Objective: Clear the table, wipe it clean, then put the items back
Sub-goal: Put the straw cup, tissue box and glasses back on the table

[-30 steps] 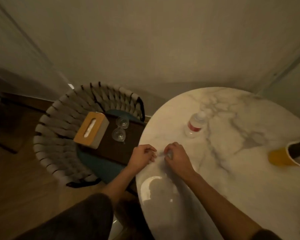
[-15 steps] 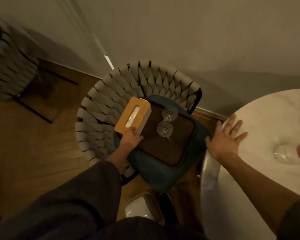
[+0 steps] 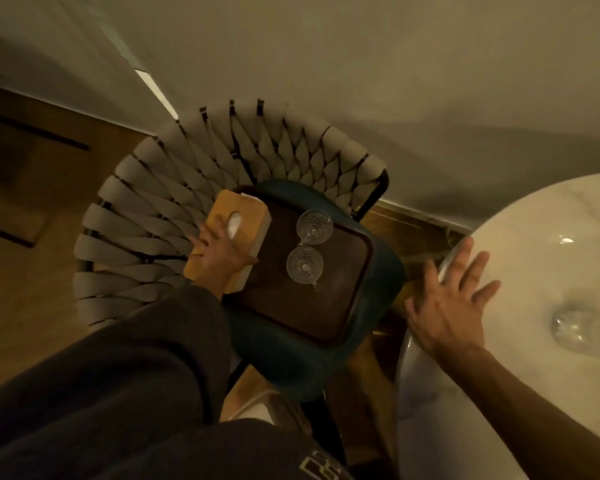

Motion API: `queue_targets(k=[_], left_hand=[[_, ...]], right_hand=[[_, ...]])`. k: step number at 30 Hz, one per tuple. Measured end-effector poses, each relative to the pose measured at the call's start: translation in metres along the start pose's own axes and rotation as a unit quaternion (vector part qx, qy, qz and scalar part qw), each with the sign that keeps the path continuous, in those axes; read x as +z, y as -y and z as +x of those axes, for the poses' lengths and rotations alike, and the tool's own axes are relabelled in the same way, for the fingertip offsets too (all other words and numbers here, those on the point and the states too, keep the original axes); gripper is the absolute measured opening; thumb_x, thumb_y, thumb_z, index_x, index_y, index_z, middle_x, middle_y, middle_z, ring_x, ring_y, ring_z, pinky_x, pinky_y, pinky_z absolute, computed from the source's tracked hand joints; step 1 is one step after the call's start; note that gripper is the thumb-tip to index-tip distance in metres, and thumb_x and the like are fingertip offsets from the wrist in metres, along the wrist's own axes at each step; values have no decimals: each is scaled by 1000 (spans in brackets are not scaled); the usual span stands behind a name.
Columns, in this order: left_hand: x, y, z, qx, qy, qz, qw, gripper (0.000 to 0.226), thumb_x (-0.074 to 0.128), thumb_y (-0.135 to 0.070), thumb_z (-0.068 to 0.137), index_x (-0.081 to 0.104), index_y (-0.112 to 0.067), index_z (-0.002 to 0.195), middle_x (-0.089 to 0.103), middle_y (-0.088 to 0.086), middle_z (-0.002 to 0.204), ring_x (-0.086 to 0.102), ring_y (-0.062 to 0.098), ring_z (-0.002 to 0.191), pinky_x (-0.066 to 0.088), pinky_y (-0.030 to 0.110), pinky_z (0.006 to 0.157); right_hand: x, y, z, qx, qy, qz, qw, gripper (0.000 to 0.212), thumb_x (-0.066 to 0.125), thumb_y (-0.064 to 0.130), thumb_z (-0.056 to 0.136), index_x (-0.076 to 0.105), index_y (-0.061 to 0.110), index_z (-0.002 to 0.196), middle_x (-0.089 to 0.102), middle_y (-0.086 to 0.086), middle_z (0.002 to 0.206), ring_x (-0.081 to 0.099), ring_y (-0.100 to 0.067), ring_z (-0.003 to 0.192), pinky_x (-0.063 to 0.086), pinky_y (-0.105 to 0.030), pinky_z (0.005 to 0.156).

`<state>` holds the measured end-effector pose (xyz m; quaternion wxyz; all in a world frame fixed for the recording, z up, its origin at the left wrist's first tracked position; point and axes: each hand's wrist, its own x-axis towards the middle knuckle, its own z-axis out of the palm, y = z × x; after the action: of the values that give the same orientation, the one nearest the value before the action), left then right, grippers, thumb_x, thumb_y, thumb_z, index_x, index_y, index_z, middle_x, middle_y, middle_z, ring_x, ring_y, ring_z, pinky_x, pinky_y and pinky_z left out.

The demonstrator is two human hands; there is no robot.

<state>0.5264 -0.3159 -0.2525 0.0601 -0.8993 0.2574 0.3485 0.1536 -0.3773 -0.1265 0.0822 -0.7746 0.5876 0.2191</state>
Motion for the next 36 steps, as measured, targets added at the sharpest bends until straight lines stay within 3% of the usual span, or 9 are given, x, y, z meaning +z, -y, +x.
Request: queue_targets(k=[10, 19, 21, 22, 24, 27, 28, 32, 36], left_hand=[[-12, 10, -4, 51, -30, 25, 998, 130, 80, -53, 64, -17, -37, 148, 3, 22, 156, 12, 51, 139, 18, 67, 109], [-61, 22, -153, 269, -62, 14, 961, 131, 79, -61, 58, -15, -39, 148, 11, 14, 154, 20, 43, 137, 27, 60, 109], [-66, 20, -195, 302, -56, 31, 951, 133, 79, -62, 57, -16, -40, 147, 11, 12, 155, 19, 41, 138, 27, 59, 110], [-67, 18, -216, 316, -59, 42, 946, 132, 78, -62, 57, -16, -41, 147, 11, 11, 155, 19, 41, 138, 26, 58, 111], [-67, 13, -252, 345, -67, 54, 934, 132, 77, -63, 57, -17, -42, 147, 10, 11, 156, 17, 38, 140, 25, 56, 112], [-64, 3, -292, 388, -73, 62, 917, 131, 73, -68, 56, -23, -48, 143, 8, 10, 156, 14, 35, 142, 24, 54, 112], [-63, 0, -303, 402, -75, 69, 910, 130, 70, -71, 55, -23, -47, 143, 7, 10, 156, 13, 35, 142, 23, 54, 112], [-54, -14, -340, 474, -70, 116, 870, 127, 54, -81, 53, -17, -38, 150, 6, 9, 158, 11, 36, 143, 19, 52, 113], [-30, -42, -367, 544, -63, 140, 825, 125, 59, -82, 59, -11, -35, 151, 3, 4, 159, 8, 30, 146, 9, 47, 117]], right_hand=[[-5, 3, 0, 12, 2, -5, 1000, 71, 43, 46, 93, 17, 20, 154, -32, -25, 153, -23, -52, 140, 8, -71, 112], [-20, 6, -3, 14, 56, 25, 998, 76, 38, 61, 93, 21, 16, 152, -34, -24, 152, -27, -52, 138, 5, -72, 112], [-37, 9, -4, 21, 71, 85, 994, 73, 38, 64, 93, 31, 15, 148, -22, -23, 158, -18, -51, 143, 4, -66, 113], [-49, 10, -10, 9, 60, 144, 988, 69, 39, 63, 94, 37, 15, 144, -3, -21, 161, -1, -47, 146, 12, -61, 115], [-73, 12, -30, -39, 30, 321, 946, 59, 45, 57, 95, 48, 16, 137, 43, -6, 146, 40, -29, 132, 36, -44, 107], [-98, 11, -83, -41, 124, 599, 790, 68, 53, 65, 86, 46, 24, 140, 52, 6, 130, 50, -19, 122, 44, -37, 99], [-98, 6, -99, -36, 159, 620, 767, 78, 56, 70, 80, 41, 27, 143, 50, 6, 131, 49, -20, 122, 46, -40, 98], [-77, -39, -145, -20, 178, 621, 763, 98, 72, 63, 69, 24, 35, 150, 41, 2, 135, 49, -24, 122, 55, -34, 82], [-44, -90, -184, 31, 152, 710, 686, 93, 82, 51, 67, 37, 33, 146, 49, -3, 131, 59, -24, 112, 61, -38, 75]])
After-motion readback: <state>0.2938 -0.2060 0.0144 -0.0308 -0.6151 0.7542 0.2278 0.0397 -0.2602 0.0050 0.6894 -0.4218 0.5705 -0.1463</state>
